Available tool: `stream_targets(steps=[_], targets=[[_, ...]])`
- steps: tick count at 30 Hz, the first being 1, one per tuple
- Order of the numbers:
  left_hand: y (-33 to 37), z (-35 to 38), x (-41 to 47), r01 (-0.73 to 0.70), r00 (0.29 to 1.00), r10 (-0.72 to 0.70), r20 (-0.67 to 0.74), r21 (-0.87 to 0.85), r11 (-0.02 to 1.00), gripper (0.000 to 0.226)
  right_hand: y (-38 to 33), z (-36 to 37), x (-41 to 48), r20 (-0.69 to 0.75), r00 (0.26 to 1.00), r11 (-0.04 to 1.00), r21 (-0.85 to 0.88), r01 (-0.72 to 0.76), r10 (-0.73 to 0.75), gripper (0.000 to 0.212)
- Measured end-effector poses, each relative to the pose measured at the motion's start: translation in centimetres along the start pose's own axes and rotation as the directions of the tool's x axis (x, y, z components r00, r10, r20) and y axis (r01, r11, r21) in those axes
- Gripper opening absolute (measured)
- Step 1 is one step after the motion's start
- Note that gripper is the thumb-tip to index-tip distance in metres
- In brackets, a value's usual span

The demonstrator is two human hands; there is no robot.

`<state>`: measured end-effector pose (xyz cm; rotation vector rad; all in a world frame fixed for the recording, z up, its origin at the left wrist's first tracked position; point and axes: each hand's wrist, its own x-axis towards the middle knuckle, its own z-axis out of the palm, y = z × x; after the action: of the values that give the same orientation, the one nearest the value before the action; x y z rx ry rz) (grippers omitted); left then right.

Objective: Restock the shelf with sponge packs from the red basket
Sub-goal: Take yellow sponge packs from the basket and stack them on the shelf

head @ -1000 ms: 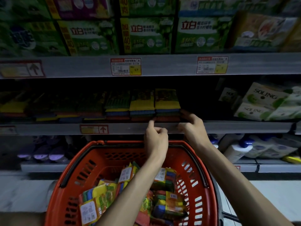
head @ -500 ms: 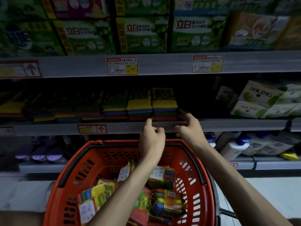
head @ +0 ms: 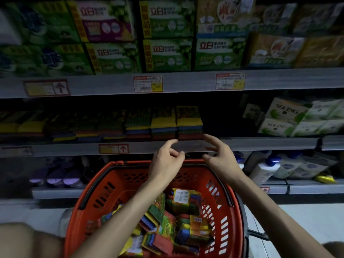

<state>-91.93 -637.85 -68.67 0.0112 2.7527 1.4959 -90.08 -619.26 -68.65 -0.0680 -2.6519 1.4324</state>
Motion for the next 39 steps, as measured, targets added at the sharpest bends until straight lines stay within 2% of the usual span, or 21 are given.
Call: stream_targets(steps=[5,9,13,17,21,27,30,33,35,37,39], targets=[[-1.2,-2.4,-2.2,-0.119,0.992,0.114,0.053,0.115,0.986,0.046,-2.0,-0.3,-2.5,0.057,0.998,0.999,-0.032,0.041,-0.039,0.07],[-2.4,-5.4,-4.1,-0.188,0.978,0.16,0.132,0.231,0.955,0.046,-3.6,-0.4,-5.1,0.128,0.983,0.976,-0.16,0.15,-0.13,0.079],[-4.9,-9.3,-6.3,-0.245,0.96,0.181,0.214,0.328,0.912,0.046,-3.9,0.6,-6.6,0.282,0.936,0.905,-0.303,0.297,-0.213,0.081],[-8.9,-12.7,-8.0,-0.244,0.96,0.148,0.237,0.452,0.858,0.044,-2.7,3.1,-7.1,0.485,0.862,0.845,-0.39,0.366,-0.15,0.082],[-12.5,-14.2,-9.3,-0.195,0.973,0.09,0.212,0.549,0.813,0.041,-1.0,6.5,-7.4,0.598,0.797,0.792,-0.448,0.415,-0.079,0.077],[-17.1,-14.6,-10.4,-0.186,0.973,0.055,0.223,0.624,0.759,0.043,0.9,12.3,-7.8,0.684,0.729,0.739,-0.506,0.445,0.029,0.071],[-19.1,-14.8,-11.2,-0.246,0.957,0.058,0.285,0.686,0.685,0.046,1.2,15.2,-7.9,0.708,0.704,0.692,-0.539,0.48,0.062,0.064],[-20.2,-15.1,-11.3,-0.315,0.937,0.068,0.344,0.742,0.591,0.044,0.3,18.4,-8.2,0.683,0.726,0.603,-0.546,0.581,-0.08,0.046],[-20.7,-15.4,-11.0,-0.336,0.934,0.1,0.343,0.746,0.575,0.046,-0.4,20.9,-8.4,0.667,0.73,0.541,-0.564,0.625,-0.148,0.046],[-21.0,-15.5,-10.7,-0.338,0.936,0.128,0.329,0.731,0.593,0.049,-1.2,23.5,-8.8,0.69,0.708,0.588,-0.512,0.626,-0.153,0.067],[-21.1,-15.6,-10.6,-0.326,0.941,0.136,0.31,0.722,0.61,0.05,-2.5,25.9,-9.3,0.708,0.703,0.732,-0.449,0.512,-0.057,0.084]])
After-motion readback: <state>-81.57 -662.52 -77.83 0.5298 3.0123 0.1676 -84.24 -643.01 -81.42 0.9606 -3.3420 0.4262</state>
